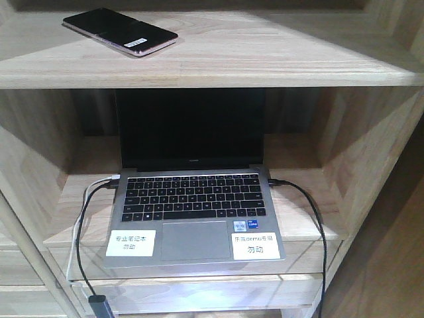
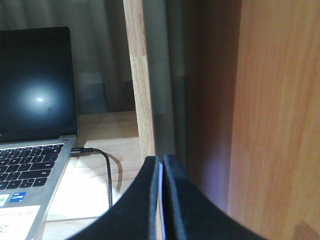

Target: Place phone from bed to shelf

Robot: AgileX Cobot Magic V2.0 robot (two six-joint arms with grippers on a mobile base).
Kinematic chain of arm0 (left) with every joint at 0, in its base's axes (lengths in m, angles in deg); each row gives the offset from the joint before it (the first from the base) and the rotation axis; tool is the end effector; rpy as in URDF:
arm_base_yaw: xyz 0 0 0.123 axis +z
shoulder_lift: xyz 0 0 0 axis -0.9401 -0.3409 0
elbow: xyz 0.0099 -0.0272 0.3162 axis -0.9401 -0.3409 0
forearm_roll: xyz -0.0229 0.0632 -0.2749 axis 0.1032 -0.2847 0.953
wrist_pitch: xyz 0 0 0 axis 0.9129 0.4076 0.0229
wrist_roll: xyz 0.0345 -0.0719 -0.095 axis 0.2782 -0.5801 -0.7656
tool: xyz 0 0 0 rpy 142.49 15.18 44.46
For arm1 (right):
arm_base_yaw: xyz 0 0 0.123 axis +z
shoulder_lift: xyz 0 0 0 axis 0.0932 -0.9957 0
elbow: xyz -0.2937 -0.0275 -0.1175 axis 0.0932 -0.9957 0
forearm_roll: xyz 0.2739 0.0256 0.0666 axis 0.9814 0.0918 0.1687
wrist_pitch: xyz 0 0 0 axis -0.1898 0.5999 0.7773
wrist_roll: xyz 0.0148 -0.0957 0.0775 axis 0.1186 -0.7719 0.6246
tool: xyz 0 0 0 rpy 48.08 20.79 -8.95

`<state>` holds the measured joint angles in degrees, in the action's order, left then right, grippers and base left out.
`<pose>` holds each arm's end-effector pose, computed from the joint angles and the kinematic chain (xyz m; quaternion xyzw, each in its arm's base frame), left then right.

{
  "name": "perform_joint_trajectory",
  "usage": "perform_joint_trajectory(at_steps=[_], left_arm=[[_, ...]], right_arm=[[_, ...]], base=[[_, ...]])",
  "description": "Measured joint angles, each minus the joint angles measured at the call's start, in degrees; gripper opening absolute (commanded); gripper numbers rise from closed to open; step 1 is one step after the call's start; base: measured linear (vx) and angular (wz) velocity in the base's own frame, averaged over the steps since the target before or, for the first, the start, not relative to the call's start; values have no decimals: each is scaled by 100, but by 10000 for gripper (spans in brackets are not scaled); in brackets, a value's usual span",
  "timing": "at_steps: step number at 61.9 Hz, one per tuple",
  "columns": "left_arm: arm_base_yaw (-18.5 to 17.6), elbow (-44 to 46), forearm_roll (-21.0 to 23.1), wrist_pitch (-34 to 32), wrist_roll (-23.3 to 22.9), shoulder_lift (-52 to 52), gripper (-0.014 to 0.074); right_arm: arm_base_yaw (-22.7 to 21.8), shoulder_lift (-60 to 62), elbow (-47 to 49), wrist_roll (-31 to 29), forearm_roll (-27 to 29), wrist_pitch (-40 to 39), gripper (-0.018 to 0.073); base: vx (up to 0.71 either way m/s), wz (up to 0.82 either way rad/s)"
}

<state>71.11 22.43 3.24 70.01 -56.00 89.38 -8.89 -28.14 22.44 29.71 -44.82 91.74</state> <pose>0.0871 -0.0019 0.1775 0.0060 0.7554 -0.0016 0.6553 0.0881 -0.0026 0.1837 0.0431 0.7438 0.0125 0.6669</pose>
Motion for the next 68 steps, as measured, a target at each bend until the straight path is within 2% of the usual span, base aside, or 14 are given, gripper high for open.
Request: perform_joint_trajectory(at_steps=[11,24,68], left_arm=[[0,0,0,0,0,0,1],[0,0,0,0,0,0,1],[0,0,0,0,0,0,1]], right_arm=[[35,0,0,49,-87,-7,-4],[401,0,-2,93,-143,-96,-4],[425,0,-6,111,-150,-57,-4]], base=[[0,0],[0,0],[0,0]])
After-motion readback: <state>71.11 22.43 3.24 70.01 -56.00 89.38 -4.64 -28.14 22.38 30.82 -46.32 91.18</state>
